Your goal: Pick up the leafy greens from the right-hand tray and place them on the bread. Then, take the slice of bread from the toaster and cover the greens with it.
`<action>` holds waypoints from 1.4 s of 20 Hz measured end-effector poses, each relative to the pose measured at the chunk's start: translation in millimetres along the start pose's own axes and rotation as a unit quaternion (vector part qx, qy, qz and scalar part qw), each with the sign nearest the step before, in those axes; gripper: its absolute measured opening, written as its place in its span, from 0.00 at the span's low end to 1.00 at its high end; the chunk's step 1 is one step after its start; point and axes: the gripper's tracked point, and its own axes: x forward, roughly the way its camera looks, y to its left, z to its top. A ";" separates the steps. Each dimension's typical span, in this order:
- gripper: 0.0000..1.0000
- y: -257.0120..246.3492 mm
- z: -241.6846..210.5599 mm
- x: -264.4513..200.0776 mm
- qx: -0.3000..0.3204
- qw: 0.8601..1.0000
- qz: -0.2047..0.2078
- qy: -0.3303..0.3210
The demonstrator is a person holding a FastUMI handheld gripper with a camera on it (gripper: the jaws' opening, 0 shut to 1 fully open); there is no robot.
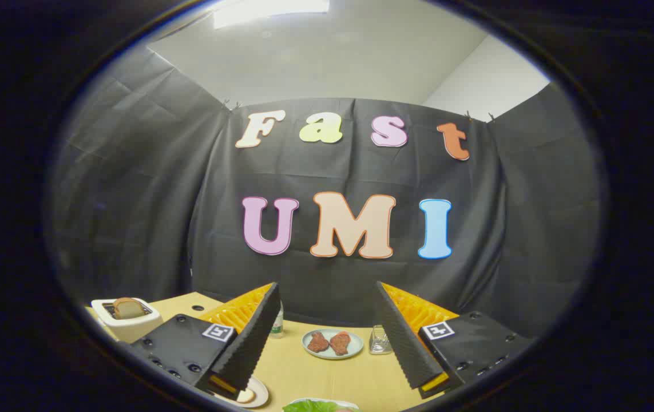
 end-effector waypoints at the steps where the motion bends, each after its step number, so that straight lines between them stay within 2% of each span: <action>1: 1.00 -1.1 1.3 1.2 0.000 1.000 -0.001 -0.001; 18: 1.00 -14.2 -1.3 6.2 -0.003 1.000 0.015 0.005; 25: 1.00 -22.3 -17.5 7.4 -0.025 0.998 0.055 0.032; 28: 1.00 -24.0 -33.1 6.3 -0.036 0.994 0.084 0.053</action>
